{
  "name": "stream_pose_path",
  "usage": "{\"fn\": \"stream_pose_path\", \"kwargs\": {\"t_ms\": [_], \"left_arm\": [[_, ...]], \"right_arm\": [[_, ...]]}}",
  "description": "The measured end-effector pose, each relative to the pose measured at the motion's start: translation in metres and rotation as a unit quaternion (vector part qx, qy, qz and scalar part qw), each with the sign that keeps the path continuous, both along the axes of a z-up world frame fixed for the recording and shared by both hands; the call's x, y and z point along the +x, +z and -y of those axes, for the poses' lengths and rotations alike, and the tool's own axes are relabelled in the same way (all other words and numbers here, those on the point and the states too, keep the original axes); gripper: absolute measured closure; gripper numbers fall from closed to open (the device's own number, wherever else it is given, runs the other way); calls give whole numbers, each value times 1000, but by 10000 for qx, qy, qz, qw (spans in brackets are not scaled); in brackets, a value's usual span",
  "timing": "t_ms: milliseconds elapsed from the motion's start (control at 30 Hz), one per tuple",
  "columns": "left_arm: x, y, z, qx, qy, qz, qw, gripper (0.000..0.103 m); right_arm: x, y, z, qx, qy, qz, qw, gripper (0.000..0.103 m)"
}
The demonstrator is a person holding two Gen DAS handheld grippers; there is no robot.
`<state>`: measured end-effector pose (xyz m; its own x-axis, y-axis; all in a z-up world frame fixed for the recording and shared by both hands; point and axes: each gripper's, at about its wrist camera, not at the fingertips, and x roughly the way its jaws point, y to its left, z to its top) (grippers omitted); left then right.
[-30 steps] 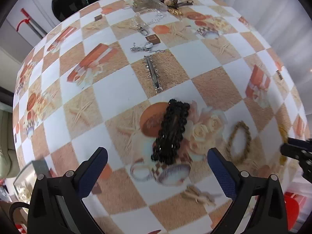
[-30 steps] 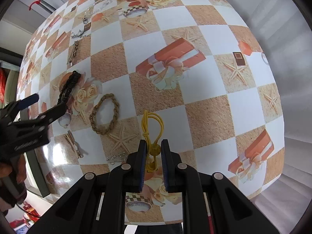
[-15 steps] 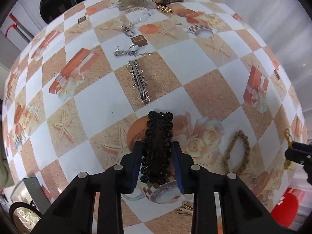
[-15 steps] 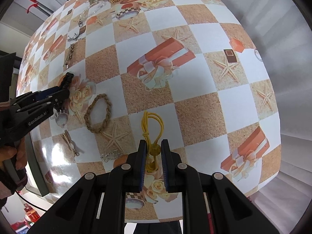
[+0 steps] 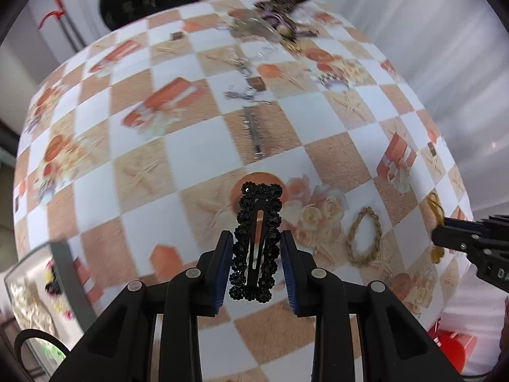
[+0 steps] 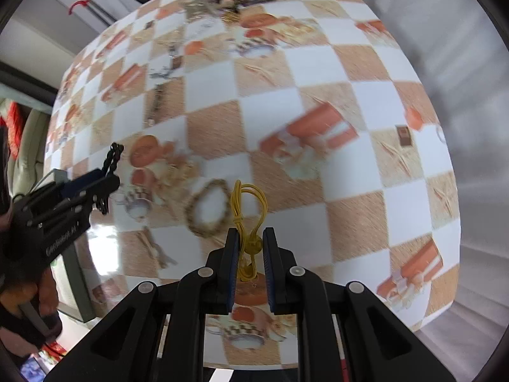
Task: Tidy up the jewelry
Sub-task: 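Lift the black beaded clip with the left tool while the right tool lifts the yellow hair tie, then lower the beaded clip into the tray with the left tool while the right tool drops the hair tie there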
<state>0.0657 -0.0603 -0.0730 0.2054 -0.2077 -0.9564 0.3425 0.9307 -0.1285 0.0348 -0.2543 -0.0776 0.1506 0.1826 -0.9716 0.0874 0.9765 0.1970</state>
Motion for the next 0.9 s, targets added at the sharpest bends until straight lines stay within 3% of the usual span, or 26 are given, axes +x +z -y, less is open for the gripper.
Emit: {"fn": "stream_pose_path", "kwargs": {"t_ms": [233, 433, 500, 733, 900], "left_arm": [[-20, 19, -41, -31, 583, 195, 9981, 68], [-44, 35, -96, -54, 1246, 338, 9916, 68], [-53, 37, -113, -17, 1435, 364, 9890, 68], [-91, 34, -181, 101, 2236, 277, 9742, 68], [-119, 26, -227, 222, 2871, 179, 9575, 68]], "right_arm": [[16, 17, -45, 143, 536, 192, 9983, 87], [30, 33, -98, 484, 1107, 345, 9921, 87], [34, 38, -118, 373, 1445, 337, 9882, 87], [38, 52, -200, 428, 2379, 458, 9693, 87], [33, 50, -260, 555, 2955, 390, 9529, 87]]}}
